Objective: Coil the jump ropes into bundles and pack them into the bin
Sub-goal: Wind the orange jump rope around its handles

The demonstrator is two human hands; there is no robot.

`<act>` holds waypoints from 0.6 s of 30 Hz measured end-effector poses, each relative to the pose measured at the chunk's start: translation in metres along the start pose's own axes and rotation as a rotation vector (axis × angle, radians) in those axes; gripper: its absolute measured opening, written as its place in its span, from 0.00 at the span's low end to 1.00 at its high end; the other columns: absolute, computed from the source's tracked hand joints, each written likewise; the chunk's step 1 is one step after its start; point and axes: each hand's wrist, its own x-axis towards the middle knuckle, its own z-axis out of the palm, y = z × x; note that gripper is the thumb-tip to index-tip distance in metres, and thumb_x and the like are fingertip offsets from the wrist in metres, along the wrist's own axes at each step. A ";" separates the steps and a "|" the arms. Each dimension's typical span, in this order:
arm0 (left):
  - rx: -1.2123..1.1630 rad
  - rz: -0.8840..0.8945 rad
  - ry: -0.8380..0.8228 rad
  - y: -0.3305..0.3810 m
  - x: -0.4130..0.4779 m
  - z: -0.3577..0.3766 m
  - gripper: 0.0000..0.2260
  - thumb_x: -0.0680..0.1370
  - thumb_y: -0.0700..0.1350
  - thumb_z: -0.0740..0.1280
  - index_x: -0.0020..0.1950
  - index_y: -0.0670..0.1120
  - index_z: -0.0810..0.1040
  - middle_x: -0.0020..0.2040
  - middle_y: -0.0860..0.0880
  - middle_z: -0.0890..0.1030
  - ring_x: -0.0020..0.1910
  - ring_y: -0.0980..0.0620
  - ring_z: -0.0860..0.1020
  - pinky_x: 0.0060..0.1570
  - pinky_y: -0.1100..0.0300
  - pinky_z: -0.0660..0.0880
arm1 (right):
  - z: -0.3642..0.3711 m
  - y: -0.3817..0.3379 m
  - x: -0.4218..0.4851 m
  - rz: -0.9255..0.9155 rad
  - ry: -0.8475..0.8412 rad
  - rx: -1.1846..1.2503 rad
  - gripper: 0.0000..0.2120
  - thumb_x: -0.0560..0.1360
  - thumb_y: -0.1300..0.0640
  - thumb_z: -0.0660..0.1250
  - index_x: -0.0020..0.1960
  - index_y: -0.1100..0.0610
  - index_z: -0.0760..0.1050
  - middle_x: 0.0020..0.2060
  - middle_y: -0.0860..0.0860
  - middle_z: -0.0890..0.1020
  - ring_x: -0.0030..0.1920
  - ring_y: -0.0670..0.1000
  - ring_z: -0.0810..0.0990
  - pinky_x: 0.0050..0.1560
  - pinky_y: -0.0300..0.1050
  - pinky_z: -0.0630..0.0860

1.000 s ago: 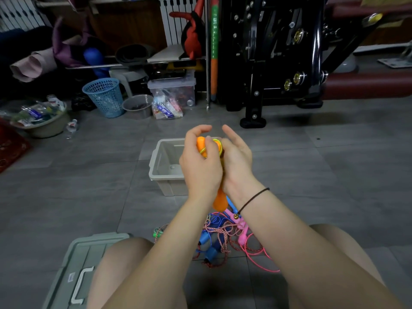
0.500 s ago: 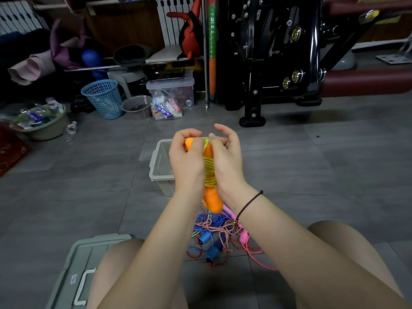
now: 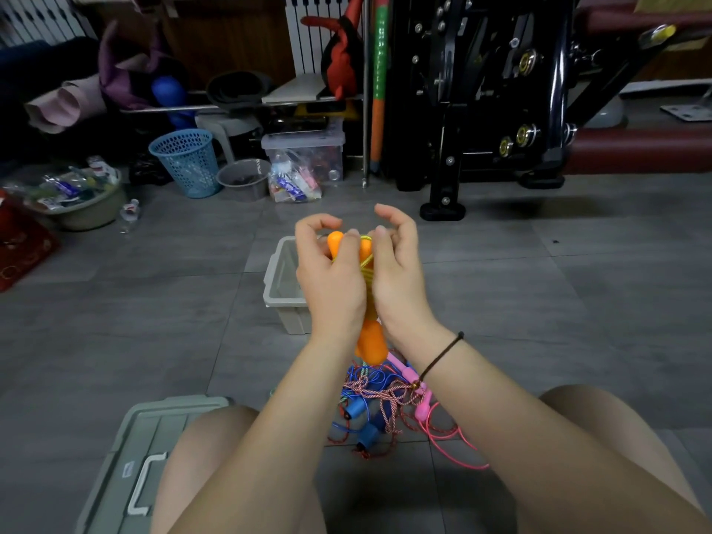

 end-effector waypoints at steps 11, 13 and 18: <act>-0.096 -0.160 -0.010 0.003 0.010 -0.008 0.13 0.73 0.38 0.62 0.48 0.55 0.77 0.36 0.48 0.73 0.32 0.52 0.70 0.36 0.55 0.71 | -0.001 -0.009 0.001 0.024 -0.145 0.124 0.20 0.79 0.66 0.57 0.62 0.44 0.69 0.40 0.47 0.70 0.31 0.44 0.68 0.34 0.41 0.68; -0.102 -0.167 -0.062 0.002 0.011 -0.010 0.16 0.72 0.39 0.62 0.51 0.60 0.77 0.41 0.49 0.78 0.37 0.49 0.73 0.42 0.50 0.73 | -0.002 -0.010 0.001 0.042 -0.148 0.147 0.21 0.79 0.67 0.57 0.61 0.42 0.69 0.40 0.47 0.71 0.31 0.44 0.69 0.34 0.40 0.69; -0.188 -0.215 -0.081 -0.002 0.007 -0.013 0.16 0.75 0.36 0.60 0.53 0.55 0.76 0.48 0.48 0.82 0.38 0.48 0.73 0.40 0.53 0.73 | -0.007 -0.010 -0.002 0.113 -0.183 0.130 0.24 0.78 0.69 0.57 0.59 0.40 0.71 0.48 0.49 0.74 0.35 0.46 0.73 0.37 0.41 0.73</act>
